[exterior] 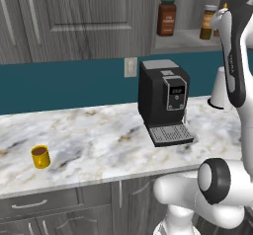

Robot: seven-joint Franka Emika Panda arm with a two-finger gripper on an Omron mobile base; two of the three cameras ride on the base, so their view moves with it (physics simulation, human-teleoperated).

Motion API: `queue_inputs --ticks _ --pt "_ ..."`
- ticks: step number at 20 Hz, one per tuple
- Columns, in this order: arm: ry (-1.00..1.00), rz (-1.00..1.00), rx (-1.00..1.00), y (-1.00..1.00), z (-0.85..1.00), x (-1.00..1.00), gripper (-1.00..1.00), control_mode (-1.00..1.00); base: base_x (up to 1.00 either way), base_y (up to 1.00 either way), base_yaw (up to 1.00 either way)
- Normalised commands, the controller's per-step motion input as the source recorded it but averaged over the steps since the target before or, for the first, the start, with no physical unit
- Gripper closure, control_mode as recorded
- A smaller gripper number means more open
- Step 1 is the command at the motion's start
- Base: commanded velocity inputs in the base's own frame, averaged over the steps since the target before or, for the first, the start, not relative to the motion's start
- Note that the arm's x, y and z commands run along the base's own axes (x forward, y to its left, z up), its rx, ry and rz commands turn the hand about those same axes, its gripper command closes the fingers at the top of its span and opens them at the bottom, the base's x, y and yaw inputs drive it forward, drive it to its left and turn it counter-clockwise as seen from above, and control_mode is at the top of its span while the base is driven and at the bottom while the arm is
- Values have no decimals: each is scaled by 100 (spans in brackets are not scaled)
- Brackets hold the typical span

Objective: Pick the cinnamon and honey bottle from the cabinet and place them next to the mug.

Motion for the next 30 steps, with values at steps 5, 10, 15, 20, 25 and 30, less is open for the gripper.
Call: queue_inputs --ticks 5,10,15,20,25,30 --pt "0 0 -1 -13 -12 10 -100 -100 0 0 0" --pt "0 0 0 -7 0 3 -100 -100 0 0 0" --pt "0 0 0 0 0 0 -100 -100 0 0 0" --pt "0 0 0 0 0 0 -100 -100 0 0 0" --pt "0 0 0 0 0 0 -100 -100 0 0 0" --pt "0 0 0 0 0 0 -100 -100 0 0 0"
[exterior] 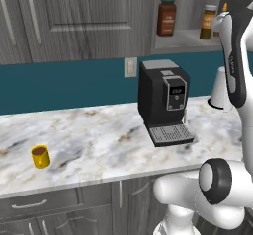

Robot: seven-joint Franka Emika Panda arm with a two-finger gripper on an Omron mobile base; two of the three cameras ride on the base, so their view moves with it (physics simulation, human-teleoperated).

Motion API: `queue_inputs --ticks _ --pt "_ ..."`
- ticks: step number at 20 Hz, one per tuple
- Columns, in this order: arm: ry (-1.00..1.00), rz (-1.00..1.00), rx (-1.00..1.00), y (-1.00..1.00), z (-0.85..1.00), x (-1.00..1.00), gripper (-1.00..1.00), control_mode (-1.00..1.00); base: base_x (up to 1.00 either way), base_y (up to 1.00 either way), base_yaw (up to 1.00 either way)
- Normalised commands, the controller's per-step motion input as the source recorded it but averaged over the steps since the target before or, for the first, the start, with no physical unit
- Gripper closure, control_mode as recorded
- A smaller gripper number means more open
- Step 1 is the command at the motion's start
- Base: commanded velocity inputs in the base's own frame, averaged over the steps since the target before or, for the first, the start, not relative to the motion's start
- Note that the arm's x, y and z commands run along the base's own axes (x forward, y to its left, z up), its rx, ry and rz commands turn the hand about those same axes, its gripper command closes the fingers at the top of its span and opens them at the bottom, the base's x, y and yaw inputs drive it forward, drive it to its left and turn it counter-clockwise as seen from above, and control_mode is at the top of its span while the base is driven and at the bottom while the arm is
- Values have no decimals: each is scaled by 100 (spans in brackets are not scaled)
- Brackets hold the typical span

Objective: Pick the cinnamon and honey bottle from the cabinet and place them next to the mug.

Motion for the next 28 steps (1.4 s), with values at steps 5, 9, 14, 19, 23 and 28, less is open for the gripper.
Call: queue_inputs --ticks 5,9,14,19,23,28 --pt "0 0 0 0 0 0 -100 -100 0 0 0" --pt "0 0 0 0 0 0 -100 -100 0 0 0" --pt "0 0 0 0 0 0 -100 -100 0 0 0" --pt "0 0 0 0 0 -1 -100 -100 0 0 0" --pt "-1 0 0 0 0 -16 -100 -100 0 0 0" --pt "-3 0 0 0 0 -45 -100 -100 0 0 0"
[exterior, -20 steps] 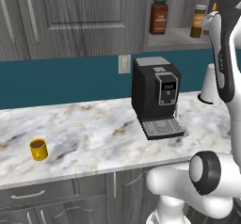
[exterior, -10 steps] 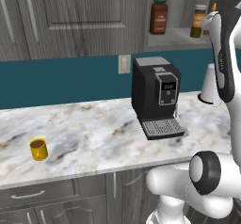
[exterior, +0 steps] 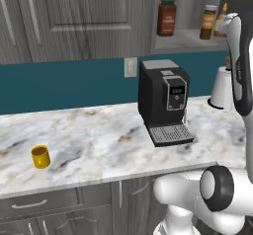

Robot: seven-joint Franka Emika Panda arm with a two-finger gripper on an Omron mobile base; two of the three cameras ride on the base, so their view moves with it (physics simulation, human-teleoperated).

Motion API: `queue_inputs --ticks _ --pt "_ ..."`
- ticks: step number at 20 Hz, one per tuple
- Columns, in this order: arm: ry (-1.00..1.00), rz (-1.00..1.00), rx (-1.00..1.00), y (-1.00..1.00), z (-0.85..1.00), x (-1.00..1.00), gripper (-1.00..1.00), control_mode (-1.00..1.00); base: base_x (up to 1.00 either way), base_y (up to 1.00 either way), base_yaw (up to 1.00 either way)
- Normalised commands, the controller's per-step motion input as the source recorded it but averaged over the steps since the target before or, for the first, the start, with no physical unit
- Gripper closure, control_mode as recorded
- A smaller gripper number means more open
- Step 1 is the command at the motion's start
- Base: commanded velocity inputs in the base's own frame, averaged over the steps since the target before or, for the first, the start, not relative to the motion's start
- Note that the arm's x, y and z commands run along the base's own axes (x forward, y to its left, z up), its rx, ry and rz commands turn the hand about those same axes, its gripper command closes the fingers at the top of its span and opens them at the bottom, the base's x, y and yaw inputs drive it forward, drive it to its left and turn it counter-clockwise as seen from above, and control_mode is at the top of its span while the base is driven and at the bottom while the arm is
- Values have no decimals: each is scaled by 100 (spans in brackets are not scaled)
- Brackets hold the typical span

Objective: Pick the cinnamon and honey bottle from the cabinet and place them next to the mug.

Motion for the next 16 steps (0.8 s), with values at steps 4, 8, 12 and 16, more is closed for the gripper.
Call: queue_inputs --ticks 4,8,12,16 --pt "0 0 0 0 0 -54 -100 -100 0 0 0" --pt "0 0 0 7 0 -16 -100 -100 0 0 0" --pt "0 0 0 17 0 -4 -100 -100 0 0 0" --pt "0 0 0 18 0 -1 -100 -100 0 0 0"
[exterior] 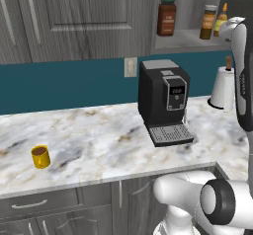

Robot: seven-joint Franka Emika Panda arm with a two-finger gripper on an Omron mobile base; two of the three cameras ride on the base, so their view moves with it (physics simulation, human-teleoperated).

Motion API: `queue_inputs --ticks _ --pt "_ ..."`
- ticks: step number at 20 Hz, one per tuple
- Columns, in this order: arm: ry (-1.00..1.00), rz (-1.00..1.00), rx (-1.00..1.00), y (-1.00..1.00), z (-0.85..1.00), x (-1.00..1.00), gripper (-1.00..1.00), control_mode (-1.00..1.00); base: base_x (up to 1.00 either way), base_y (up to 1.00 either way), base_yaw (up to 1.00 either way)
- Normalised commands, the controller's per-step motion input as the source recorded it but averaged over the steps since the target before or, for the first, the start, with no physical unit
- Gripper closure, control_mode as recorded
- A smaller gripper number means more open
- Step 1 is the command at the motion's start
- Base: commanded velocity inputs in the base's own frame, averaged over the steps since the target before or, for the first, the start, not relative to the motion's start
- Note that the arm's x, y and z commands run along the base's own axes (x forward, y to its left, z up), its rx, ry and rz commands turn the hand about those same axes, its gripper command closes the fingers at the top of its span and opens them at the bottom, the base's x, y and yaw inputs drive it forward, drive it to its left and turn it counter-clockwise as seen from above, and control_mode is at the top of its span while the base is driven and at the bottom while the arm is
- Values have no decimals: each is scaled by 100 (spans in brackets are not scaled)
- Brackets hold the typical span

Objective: Pick the cinnamon and honey bottle from the cabinet and place them next to the mug.

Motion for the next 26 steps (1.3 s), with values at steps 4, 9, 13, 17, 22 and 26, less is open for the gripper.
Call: queue_inputs --ticks 4,9,13,17,22,26 --pt "0 0 0 4 0 0 -100 -100 0 0 0" --pt "0 0 0 0 0 0 -100 -100 0 0 0" --pt "0 0 0 0 0 0 -100 -100 0 0 0" --pt "0 0 0 0 0 0 -100 -100 0 0 0" --pt "0 0 0 -1 2 0 -100 -100 0 0 0" --pt "0 -1 0 -1 6 0 -100 -100 0 0 0"
